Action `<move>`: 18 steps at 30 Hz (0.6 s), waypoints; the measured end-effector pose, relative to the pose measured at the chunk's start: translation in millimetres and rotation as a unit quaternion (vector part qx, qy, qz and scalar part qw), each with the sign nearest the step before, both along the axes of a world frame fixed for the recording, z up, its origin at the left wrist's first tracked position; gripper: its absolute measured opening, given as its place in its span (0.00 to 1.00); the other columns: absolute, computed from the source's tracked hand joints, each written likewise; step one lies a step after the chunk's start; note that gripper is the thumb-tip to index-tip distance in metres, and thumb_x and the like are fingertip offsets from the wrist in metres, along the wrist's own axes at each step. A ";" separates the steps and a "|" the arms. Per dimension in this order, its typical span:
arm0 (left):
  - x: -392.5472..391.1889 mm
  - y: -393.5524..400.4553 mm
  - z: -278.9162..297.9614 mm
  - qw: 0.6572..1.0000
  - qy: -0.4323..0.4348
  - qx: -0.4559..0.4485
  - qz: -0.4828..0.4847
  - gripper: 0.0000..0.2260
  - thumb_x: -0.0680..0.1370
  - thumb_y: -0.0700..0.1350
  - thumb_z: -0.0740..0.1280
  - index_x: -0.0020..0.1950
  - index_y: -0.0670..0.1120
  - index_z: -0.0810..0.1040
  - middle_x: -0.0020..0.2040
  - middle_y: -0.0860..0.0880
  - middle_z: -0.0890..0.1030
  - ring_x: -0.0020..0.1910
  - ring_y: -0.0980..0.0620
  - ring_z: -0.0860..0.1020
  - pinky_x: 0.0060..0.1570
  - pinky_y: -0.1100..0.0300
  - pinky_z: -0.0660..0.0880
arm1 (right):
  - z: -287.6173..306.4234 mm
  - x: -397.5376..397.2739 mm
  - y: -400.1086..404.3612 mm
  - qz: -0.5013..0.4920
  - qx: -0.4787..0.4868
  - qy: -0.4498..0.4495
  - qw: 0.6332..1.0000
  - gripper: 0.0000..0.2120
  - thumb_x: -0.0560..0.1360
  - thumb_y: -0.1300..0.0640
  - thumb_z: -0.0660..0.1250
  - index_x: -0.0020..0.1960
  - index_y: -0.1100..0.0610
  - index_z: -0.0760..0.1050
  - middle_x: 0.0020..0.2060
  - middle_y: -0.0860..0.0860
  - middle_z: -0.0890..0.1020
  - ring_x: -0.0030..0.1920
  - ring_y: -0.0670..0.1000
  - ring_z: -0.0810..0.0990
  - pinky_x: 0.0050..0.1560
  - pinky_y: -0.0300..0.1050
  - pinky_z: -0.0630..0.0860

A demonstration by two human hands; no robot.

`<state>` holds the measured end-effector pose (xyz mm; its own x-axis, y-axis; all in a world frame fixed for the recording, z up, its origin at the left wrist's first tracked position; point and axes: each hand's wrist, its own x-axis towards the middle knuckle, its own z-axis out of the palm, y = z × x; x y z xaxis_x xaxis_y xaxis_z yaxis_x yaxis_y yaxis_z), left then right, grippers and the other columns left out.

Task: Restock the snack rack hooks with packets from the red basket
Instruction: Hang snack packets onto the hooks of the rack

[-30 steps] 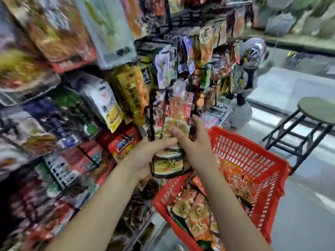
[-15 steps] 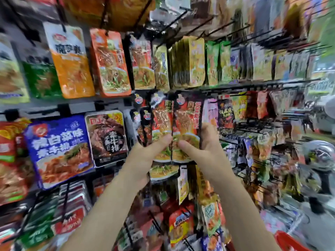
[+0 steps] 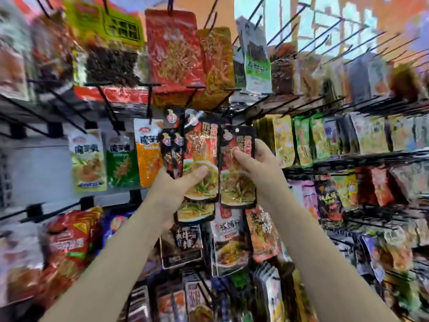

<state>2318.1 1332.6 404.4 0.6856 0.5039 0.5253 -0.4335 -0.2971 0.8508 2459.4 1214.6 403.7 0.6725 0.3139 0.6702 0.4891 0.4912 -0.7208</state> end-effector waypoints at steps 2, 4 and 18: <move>-0.8 0.9 4.0 1.000 -0.012 0.008 0.012 0.12 0.69 0.51 0.77 0.50 0.49 0.83 0.46 0.54 0.87 0.53 0.50 0.83 0.66 0.44 0.74 | 18.3 7.3 9.4 -0.011 0.008 0.010 1.000 0.17 0.79 0.50 0.69 0.64 0.58 0.75 0.51 0.49 0.84 0.49 0.46 0.84 0.47 0.47 0.82; -0.6 0.7 6.5 1.000 -0.016 0.022 0.001 0.17 0.66 0.53 0.77 0.52 0.48 0.84 0.48 0.52 0.88 0.55 0.47 0.84 0.64 0.41 0.75 | 37.9 14.9 18.2 -0.039 0.002 0.023 0.999 0.25 0.75 0.40 0.69 0.60 0.59 0.78 0.53 0.51 0.84 0.52 0.53 0.84 0.55 0.56 0.82; 10.8 23.9 42.6 1.000 -0.027 0.004 -0.006 0.11 0.73 0.45 0.75 0.53 0.45 0.83 0.48 0.45 0.87 0.51 0.41 0.85 0.56 0.39 0.80 | 84.6 28.2 30.3 -0.081 -0.008 0.032 0.996 0.24 0.78 0.48 0.68 0.54 0.72 0.73 0.40 0.55 0.72 0.40 0.54 0.70 0.44 0.48 0.66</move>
<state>2328.9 1356.5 447.0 0.6620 0.4920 0.5654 -0.4825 -0.2976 0.8238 2487.5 1244.9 488.3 0.7564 0.2072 0.6205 0.5143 0.3977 -0.7598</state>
